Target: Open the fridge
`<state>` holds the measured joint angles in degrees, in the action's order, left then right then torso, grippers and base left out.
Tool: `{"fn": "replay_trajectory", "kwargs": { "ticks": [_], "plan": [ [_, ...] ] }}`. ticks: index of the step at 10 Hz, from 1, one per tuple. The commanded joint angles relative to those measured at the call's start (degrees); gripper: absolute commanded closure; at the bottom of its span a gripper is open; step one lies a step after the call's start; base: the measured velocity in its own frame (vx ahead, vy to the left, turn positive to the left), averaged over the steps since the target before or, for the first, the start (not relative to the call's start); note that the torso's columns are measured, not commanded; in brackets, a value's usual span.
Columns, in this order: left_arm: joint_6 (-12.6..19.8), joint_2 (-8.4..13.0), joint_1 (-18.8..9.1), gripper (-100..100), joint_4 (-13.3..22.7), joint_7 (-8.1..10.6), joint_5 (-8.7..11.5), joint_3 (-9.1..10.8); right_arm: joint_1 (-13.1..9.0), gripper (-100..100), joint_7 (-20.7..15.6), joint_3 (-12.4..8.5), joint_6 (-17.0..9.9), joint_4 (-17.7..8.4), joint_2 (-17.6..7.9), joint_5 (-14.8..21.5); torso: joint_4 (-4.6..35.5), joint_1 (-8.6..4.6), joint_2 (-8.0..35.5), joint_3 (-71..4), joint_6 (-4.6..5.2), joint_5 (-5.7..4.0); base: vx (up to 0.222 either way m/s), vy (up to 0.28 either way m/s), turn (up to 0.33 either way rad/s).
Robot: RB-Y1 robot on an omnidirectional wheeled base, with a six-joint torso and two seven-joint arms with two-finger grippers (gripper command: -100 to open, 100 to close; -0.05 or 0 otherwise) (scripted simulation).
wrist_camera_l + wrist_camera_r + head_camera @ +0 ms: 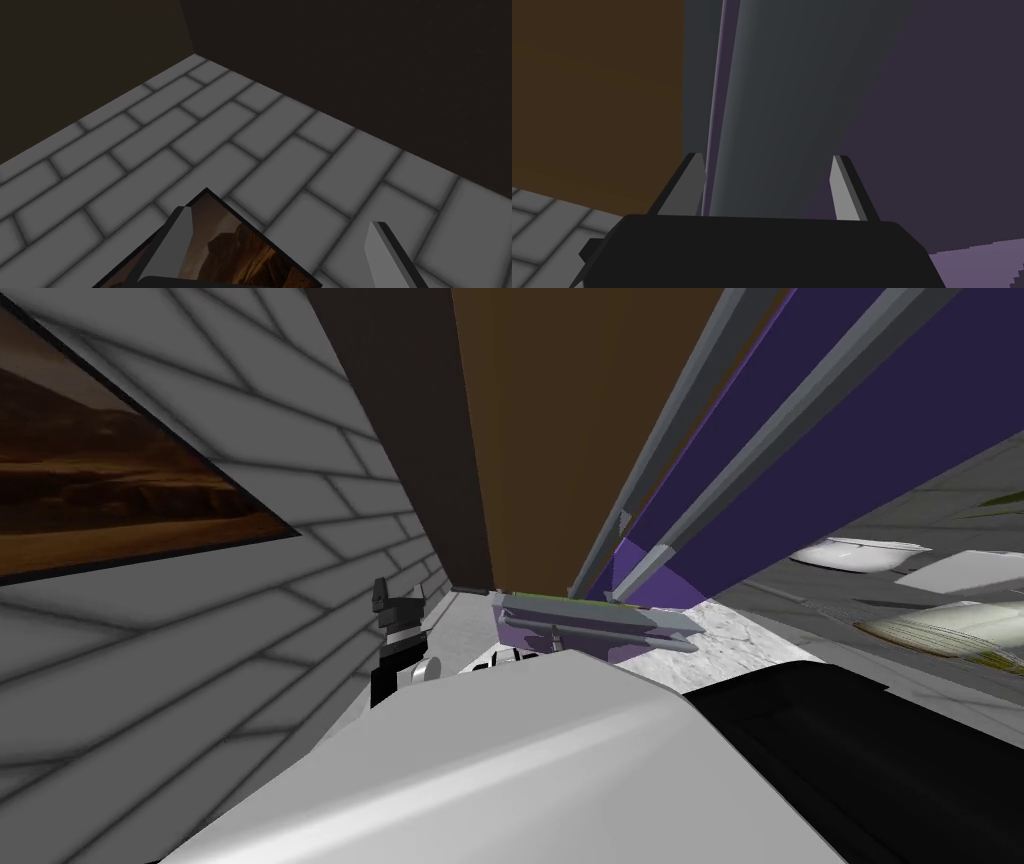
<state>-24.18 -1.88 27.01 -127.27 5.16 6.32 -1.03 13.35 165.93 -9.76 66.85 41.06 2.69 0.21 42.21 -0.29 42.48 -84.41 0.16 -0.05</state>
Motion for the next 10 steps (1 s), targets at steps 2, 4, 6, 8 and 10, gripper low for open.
{"fn": "replay_trajectory", "kwargs": {
  "ticks": [2, 4, 6, 8, 10],
  "plan": [
    [0.0, 0.0, 0.0, 0, 0.0, 0.0, 0.0, 0.0, -2.3, 100, -2.8, -2.4, 0.1, -2.2, -0.3, -5.0, 0.1, 0.09, 0.0, -0.1, 0.14, 0.19, -0.164, -0.005, 0.336],
    [0.0, 0.0, 0.0, 0, 0.0, 0.0, 0.0, 0.01, -4.1, 100, -4.5, -3.9, 0.3, -3.9, -0.3, -8.0, 0.0, -0.09, -0.2, -0.1, 0.07, 0.04, -0.148, -0.029, 0.347],
    [0.0, 0.0, 0.0, 0, 0.0, 0.0, 0.0, 0.0, -6.0, 100, -6.3, -5.4, 0.5, -5.5, -0.4, -11.1, 0.0, 0.1, 0.0, -0.1, 0.21, 0.18, -0.158, 0.008, 0.322],
    [0.0, 0.0, 0.0, 0, 0.0, 0.0, 0.0, 0.01, -7.8, 100, -8.0, -6.9, 0.7, -7.1, -0.5, -14.1, 0.0, 0.07, -0.1, -0.1, -0.01, 0.05, -0.16, 0.001, 0.337],
    [0.0, 0.0, 0.0, 0, 0.0, 0.0, 0.0, 0.01, -9.7, 100, -9.7, -8.4, 0.9, -8.7, -0.5, -17.2, 0.0, 0.22, -0.2, -0.1, -0.09, 0.02, -0.162, 0.022, 0.304]
  ]
}}
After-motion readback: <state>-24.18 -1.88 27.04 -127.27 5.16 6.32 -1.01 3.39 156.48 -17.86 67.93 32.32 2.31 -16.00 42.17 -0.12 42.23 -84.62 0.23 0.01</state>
